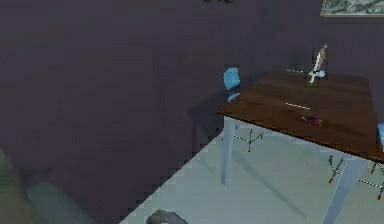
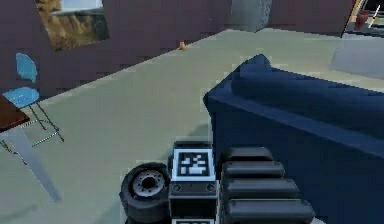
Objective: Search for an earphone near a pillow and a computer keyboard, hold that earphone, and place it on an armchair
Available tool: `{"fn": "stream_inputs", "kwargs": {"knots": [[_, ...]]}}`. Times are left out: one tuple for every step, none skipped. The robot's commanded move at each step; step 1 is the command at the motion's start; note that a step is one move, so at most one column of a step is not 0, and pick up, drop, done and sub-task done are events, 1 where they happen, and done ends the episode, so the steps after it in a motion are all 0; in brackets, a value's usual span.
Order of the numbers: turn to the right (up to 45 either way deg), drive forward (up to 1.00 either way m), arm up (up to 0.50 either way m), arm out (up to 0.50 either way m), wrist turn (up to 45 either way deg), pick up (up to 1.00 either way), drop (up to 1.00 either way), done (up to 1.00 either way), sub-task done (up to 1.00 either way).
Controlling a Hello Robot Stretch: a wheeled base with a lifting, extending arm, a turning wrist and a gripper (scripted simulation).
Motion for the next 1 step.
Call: {"fn": "stream_inputs", "kwargs": {"knots": [[45.0, 0.00, 0.00, 0.00, 0.0, 0.00, 0.00, 0.00, 0.00]]}}
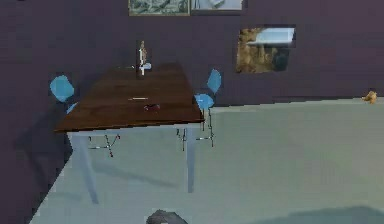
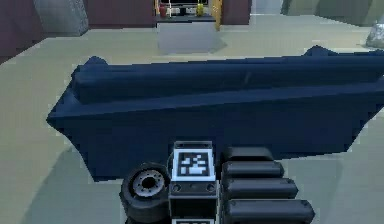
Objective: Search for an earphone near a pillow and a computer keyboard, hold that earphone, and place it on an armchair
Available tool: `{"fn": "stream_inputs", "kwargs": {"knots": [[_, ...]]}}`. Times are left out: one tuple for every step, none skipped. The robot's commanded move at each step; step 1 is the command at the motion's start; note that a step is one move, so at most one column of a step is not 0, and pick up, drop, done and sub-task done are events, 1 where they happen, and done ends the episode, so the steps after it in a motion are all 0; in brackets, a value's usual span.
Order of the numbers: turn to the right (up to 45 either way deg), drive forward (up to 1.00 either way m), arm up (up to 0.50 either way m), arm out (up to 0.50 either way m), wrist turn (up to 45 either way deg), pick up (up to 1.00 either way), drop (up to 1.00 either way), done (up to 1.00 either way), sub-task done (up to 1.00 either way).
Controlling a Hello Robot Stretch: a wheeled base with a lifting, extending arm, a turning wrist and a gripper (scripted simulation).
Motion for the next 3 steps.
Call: {"fn": "stream_inputs", "kwargs": {"knots": [[45.0, 0.00, 0.00, 0.00, 0.0, 0.00, 0.00, 0.00, 0.00], [45.0, 0.00, 0.00, 0.00, 0.0, 0.00, 0.00, 0.00, 0.00], [24.0, 0.00, 0.00, 0.00, 0.0, 0.00, 0.00, 0.00, 0.00]]}}
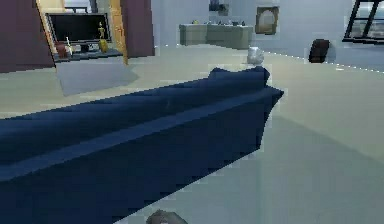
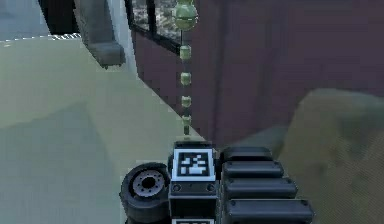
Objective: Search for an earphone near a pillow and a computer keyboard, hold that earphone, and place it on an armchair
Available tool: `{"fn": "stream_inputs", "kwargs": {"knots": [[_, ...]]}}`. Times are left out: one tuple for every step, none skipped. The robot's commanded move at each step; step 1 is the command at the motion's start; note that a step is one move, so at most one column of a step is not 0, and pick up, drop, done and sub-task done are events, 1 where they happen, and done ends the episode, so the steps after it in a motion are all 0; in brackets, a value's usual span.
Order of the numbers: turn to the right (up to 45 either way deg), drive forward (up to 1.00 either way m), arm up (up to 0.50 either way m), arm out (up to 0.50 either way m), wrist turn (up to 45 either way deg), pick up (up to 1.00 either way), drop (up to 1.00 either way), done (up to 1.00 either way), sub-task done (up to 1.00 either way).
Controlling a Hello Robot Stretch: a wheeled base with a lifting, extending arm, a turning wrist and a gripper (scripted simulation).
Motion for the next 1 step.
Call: {"fn": "stream_inputs", "kwargs": {"knots": [[45.0, 0.00, 0.00, 0.00, 0.0, 0.00, 0.00, 0.00, 0.00]]}}
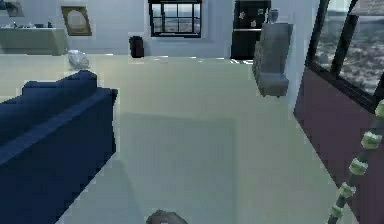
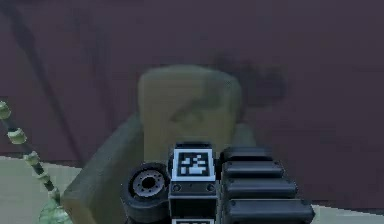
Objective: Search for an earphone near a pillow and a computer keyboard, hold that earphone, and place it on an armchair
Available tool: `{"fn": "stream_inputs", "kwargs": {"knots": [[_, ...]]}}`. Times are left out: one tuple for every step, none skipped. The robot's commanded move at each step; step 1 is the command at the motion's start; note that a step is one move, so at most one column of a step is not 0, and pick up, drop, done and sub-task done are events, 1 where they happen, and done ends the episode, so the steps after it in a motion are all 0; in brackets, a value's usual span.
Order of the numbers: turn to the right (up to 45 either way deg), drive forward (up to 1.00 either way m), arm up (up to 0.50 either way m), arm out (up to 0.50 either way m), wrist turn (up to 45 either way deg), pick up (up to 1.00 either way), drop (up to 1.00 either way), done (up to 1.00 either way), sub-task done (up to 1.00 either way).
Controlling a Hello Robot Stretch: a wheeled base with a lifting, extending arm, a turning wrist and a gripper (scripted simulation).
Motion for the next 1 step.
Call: {"fn": "stream_inputs", "kwargs": {"knots": [[45.0, 0.00, 0.00, 0.00, 0.0, 0.00, 0.00, 0.00, 0.00]]}}
